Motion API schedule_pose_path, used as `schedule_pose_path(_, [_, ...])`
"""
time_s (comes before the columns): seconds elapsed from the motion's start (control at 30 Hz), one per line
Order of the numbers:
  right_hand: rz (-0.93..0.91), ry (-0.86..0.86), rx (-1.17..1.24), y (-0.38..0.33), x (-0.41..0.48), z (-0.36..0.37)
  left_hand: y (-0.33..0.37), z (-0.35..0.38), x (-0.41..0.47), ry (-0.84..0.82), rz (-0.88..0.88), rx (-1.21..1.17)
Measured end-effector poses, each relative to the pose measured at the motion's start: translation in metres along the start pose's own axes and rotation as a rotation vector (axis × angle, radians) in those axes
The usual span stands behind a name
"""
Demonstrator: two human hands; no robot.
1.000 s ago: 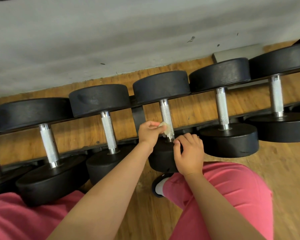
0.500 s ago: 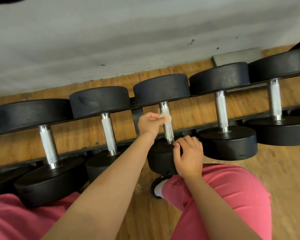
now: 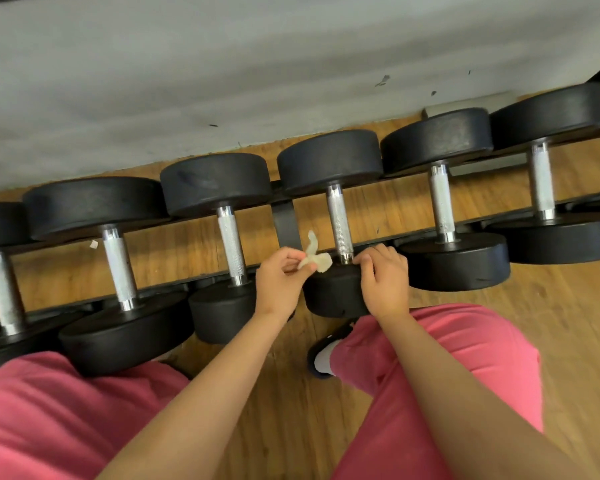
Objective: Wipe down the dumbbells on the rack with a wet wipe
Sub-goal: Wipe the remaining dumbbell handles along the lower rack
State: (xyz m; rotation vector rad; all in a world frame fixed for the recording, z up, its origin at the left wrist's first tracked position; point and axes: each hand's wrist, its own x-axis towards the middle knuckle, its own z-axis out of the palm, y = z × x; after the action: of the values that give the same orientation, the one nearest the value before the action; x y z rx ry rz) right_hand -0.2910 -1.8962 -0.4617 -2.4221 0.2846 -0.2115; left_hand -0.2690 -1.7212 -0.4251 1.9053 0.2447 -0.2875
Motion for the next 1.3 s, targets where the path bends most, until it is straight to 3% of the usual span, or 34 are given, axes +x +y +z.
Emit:
schedule_pose_path(0.13, [0.188,-0.113,0.360,0.002,0.006,-0.019,-0.003,0.001,-0.042,0.094,-0.003,-0.062])
schedule_pose_path(0.37, [0.253,-0.024,0.306,0.024,-0.015,-0.018,-0.016,0.042,-0.090,-0.071,0.079,0.092])
schedule_pose_path(0.5, [0.290,-0.122,0.359,0.026,-0.013,-0.021,-0.021,0.049,-0.072,0.046,-0.016,0.149])
schedule_pose_path(0.7, [0.369,-0.156,0.368,0.018,-0.013,-0.024,-0.027,0.047,-0.071,0.080,-0.140,0.090])
schedule_pose_path(0.8, [0.378,-0.181,0.378,0.019,-0.012,-0.025,-0.034,0.040,-0.070,0.202,-0.258,0.055])
schedule_pose_path(1.0, [0.382,-0.186,0.373,0.016,-0.010,-0.021,-0.020,0.054,-0.073,0.083,-0.128,0.111])
schedule_pose_path(1.17, [0.395,-0.248,0.371,0.012,-0.007,-0.023,-0.023,0.039,-0.068,0.226,-0.297,0.078])
schedule_pose_path(1.3, [0.434,-0.294,0.271,0.000,-0.006,-0.025,-0.007,0.020,-0.065,0.207,-0.175,0.081])
